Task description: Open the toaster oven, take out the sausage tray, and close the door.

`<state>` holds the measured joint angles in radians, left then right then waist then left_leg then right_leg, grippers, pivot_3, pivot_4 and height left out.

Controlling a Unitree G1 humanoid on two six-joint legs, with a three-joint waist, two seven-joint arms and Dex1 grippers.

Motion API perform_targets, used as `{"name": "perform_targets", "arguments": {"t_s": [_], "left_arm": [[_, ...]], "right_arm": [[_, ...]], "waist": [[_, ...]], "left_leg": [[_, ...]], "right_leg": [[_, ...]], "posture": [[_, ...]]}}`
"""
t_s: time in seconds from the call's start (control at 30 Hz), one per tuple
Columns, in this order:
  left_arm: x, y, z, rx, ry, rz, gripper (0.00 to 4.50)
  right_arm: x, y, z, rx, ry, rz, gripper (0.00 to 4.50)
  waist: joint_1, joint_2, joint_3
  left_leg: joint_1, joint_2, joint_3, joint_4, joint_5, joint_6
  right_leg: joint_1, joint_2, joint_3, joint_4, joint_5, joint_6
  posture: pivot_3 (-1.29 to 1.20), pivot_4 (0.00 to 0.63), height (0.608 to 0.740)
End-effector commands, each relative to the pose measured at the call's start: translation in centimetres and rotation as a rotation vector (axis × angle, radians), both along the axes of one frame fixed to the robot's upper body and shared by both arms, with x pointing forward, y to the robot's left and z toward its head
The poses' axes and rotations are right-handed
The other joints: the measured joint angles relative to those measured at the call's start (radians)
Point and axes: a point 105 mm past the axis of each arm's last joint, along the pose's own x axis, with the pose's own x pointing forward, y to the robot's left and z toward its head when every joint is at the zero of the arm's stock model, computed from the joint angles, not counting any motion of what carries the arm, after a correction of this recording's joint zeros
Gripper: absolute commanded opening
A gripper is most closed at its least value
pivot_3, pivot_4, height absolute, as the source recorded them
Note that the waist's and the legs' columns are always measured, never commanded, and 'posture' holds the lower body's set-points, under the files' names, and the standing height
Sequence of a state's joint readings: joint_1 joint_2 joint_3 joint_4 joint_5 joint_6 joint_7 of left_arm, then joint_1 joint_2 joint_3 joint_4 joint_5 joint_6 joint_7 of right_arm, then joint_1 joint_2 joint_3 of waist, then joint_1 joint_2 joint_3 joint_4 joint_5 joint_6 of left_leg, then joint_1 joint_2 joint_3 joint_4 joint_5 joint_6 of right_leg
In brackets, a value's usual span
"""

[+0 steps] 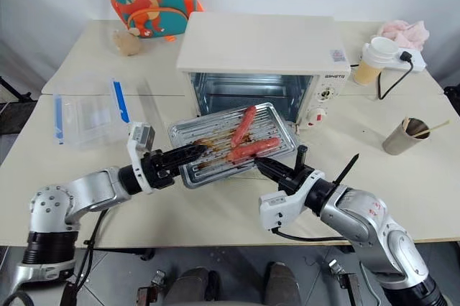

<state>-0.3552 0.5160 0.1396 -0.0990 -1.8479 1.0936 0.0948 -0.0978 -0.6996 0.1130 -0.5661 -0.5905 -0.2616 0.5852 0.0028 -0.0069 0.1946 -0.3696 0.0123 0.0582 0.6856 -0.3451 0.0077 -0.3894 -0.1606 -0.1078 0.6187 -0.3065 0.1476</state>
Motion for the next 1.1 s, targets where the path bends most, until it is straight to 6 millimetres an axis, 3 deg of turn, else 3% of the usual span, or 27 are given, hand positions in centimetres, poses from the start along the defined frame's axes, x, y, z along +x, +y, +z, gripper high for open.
{"name": "perform_targets", "arguments": {"t_s": [0.03,0.4,0.47,0.57,0.77,0.93,1.0,1.1], "left_arm": [[0.1,-0.4,1.0,-0.044,0.011,0.009,3.27],[0.1,-0.5,0.0,-0.049,0.077,0.031,0.04],[0.2,-0.5,0.1,-0.066,0.077,0.028,0.04],[0.2,-0.6,0.3,-0.089,0.076,0.016,0.00],[0.7,0.4,0.3,-0.126,0.093,0.052,0.00],[0.6,2.5,-0.2,-0.143,0.110,0.048,0.00],[0.1,3.8,-0.9,-0.128,0.136,0.038,0.00],[-0.9,5.7,-1.1,-0.111,0.152,-0.007,0.00]], "right_arm": [[-0.6,0.4,1.1,0.013,-0.028,0.032,0.00],[-0.3,0.3,0.7,0.082,0.084,0.018,0.00],[-0.3,0.3,0.6,0.123,0.144,0.013,0.00],[-0.2,0.4,0.8,0.131,0.161,0.017,0.80],[-0.5,0.1,1.7,0.252,0.248,0.060,2.81],[-2.6,-1.0,2.1,0.470,0.571,0.217,4.49],[-3.8,-1.6,3.0,0.556,0.649,0.311,4.49],[-3.8,-2.6,4.3,0.743,0.790,0.309,4.49]], "waist": [[-0.001,0.000,0.000],[-0.001,0.000,0.000],[0.000,0.000,0.000],[0.000,0.000,0.000],[0.000,0.000,0.000],[0.002,0.000,0.000],[0.002,0.000,0.000],[-0.004,0.000,0.000]], "left_leg": [[0.000,0.000,0.000,0.000,0.000,0.000],[0.000,0.000,0.001,0.000,0.000,0.000],[0.000,0.000,0.001,0.000,0.000,0.000],[0.000,0.000,0.001,0.000,0.000,0.000],[0.000,0.000,0.001,0.000,0.000,0.000],[0.000,0.000,0.001,0.000,0.000,0.000],[0.001,0.000,0.001,0.000,0.000,0.000],[0.001,0.001,0.001,-0.001,0.000,0.000]], "right_leg": [[0.000,0.000,0.000,0.000,0.000,0.000],[0.000,0.000,0.000,0.000,0.000,0.000],[0.000,0.000,0.000,0.000,0.000,0.000],[0.001,0.001,0.000,-0.001,0.000,0.000],[0.001,0.001,0.000,-0.001,0.000,0.000],[0.001,0.001,0.000,-0.002,0.000,0.000],[0.001,0.001,0.000,-0.002,0.000,0.000],[0.001,0.001,0.000,-0.001,0.000,0.000]], "posture": [[0.00,0.150,0.740],[0.00,0.150,0.740],[0.00,0.150,0.740],[0.00,0.150,0.740],[0.00,0.150,0.740],[0.00,0.150,0.740],[0.00,0.150,0.740],[0.00,0.150,0.740]]}}
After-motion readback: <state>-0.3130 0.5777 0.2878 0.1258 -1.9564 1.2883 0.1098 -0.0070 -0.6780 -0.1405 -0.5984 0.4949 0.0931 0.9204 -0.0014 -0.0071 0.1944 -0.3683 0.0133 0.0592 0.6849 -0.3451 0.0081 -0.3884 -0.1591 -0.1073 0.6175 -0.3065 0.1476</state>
